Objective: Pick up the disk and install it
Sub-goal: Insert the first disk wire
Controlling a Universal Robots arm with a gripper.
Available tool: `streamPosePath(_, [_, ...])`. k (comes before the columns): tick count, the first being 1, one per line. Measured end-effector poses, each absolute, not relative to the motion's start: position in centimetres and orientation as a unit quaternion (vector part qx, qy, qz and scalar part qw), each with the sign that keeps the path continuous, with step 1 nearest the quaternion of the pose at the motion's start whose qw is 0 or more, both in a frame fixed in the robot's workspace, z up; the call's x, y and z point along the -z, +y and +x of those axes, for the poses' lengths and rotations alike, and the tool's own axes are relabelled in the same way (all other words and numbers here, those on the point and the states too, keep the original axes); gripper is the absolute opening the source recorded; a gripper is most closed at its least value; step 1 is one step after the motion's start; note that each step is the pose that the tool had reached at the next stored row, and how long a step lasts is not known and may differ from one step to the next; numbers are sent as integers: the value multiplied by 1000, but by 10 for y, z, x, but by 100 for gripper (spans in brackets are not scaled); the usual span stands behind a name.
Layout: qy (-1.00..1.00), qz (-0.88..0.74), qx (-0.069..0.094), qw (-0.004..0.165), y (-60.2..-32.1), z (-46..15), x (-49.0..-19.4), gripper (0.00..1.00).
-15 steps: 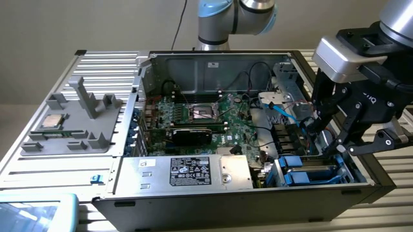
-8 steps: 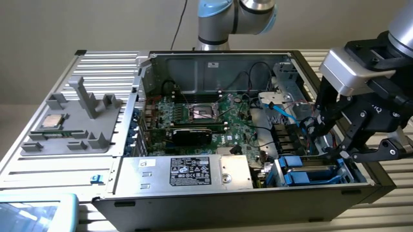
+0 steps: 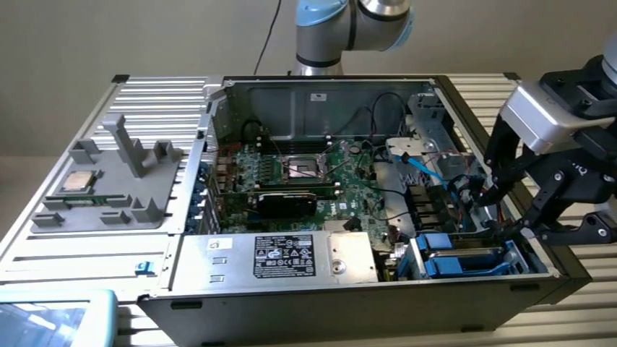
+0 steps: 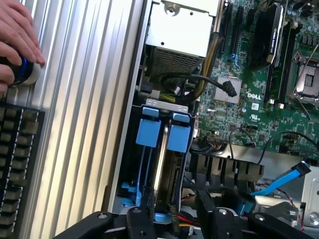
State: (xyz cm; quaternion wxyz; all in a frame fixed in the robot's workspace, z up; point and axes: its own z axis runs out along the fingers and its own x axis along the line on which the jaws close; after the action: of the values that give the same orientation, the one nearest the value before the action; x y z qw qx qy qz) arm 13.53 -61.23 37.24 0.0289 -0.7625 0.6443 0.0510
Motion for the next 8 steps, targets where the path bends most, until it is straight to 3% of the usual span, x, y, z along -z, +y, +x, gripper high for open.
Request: streamPosePath(8, [641, -764, -58, 36, -618, 136, -366, 47])
